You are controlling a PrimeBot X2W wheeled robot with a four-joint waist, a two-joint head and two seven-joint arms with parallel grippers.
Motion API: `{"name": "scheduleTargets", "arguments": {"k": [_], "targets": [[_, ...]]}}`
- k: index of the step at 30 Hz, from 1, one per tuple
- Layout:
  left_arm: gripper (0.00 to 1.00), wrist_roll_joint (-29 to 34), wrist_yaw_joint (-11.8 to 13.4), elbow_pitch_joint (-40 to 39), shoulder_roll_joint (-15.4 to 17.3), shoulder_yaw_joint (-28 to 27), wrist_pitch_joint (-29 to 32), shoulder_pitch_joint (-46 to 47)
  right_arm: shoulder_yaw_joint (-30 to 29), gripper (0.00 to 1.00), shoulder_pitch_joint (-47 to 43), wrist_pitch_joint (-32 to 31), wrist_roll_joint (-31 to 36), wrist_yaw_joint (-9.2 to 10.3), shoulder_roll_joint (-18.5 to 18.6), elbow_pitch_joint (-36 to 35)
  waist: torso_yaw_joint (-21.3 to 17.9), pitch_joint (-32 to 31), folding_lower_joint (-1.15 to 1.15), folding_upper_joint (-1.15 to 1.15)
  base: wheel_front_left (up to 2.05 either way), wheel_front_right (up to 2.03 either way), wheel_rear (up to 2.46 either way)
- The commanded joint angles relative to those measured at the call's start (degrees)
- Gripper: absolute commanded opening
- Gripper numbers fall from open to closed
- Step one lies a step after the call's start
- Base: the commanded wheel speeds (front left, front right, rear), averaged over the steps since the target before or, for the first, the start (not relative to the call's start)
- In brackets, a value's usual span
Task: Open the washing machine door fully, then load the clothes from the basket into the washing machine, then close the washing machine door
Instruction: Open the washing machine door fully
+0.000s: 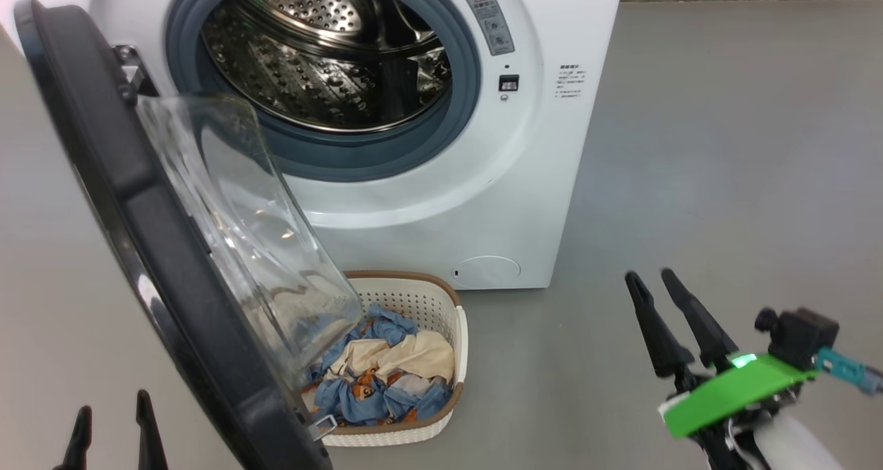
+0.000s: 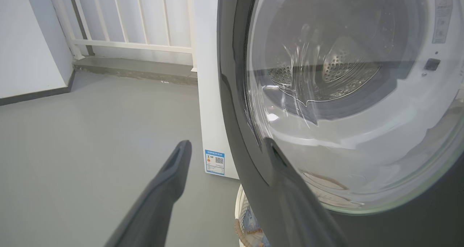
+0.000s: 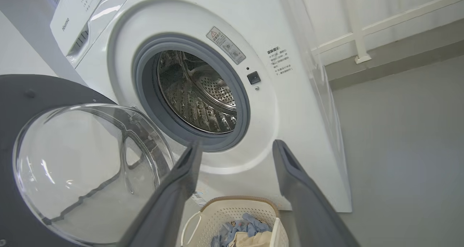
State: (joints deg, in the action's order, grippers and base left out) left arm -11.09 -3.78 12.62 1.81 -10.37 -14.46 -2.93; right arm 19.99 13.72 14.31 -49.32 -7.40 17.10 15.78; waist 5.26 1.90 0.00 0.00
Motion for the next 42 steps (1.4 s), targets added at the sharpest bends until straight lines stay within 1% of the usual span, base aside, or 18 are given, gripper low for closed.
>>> {"name": "scheduleTargets", "arguments": {"k": [1, 5, 10, 14, 15, 18, 27, 42], "targets": [[1.0, 0.7, -0.1, -1.1, 1.1, -2.1, -0.5, 0.5, -1.2, 1.0, -2.3, 0.7, 3.6, -0.09, -1.2, -2.4, -0.5, -0.1, 0.0, 0.0, 0.0, 0.0, 0.0], [1.0, 0.6, -0.2, -0.9, 1.1, -1.8, -0.5, 0.3, -8.1, 1.0, -7.4, 0.7, 14.0, -0.09, -3.8, -5.9, -1.0, -0.1, 0.0, 0.0, 0.0, 0.0, 0.0], [1.0, 0.5, 0.0, -1.0, 1.1, -1.0, -0.5, 0.5, -14.9, 1.0, -12.2, 0.7, 24.2, -0.09, -7.2, -9.1, -1.2, 0.4, 0.0, 0.0, 0.0, 0.0, 0.0], [1.0, 0.2, 0.1, -1.2, 1.1, -0.4, -0.5, 0.6, -17.8, 1.0, -14.9, 0.7, 30.9, -0.09, -8.8, -10.6, -1.2, 0.7, 0.0, 0.0, 0.0, 0.0, 0.0], [1.0, 0.2, 0.1, -1.2, 1.1, -0.4, -0.5, 0.6, -17.8, 1.0, -14.9, 0.7, 30.9, -0.09, -8.8, -10.6, -1.2, 0.7, 0.0, 0.0, 0.0, 0.0, 0.0], [1.0, 0.1, 0.1, -1.0, 1.1, -0.4, -0.5, 0.4, -19.1, 1.0, -16.6, 0.7, 34.6, -0.09, -9.6, -11.1, -1.2, 0.5, 0.0, 0.0, 0.0, 0.0, 0.0], [1.0, -0.4, 0.2, -0.5, 1.1, -0.3, -0.5, -0.6, -21.8, 1.0, -19.4, 0.7, 40.2, -0.09, -10.6, -10.4, -1.2, -0.7, 0.0, 0.0, 0.0, 0.0, 0.0], [1.0, -0.2, 0.1, -0.7, 1.1, 0.2, -0.5, -1.5, -22.4, 1.0, -18.8, 0.7, 40.8, -0.09, -10.7, -9.7, -1.0, -1.6, 0.0, 0.0, 0.0, 0.0, 0.0]]}}
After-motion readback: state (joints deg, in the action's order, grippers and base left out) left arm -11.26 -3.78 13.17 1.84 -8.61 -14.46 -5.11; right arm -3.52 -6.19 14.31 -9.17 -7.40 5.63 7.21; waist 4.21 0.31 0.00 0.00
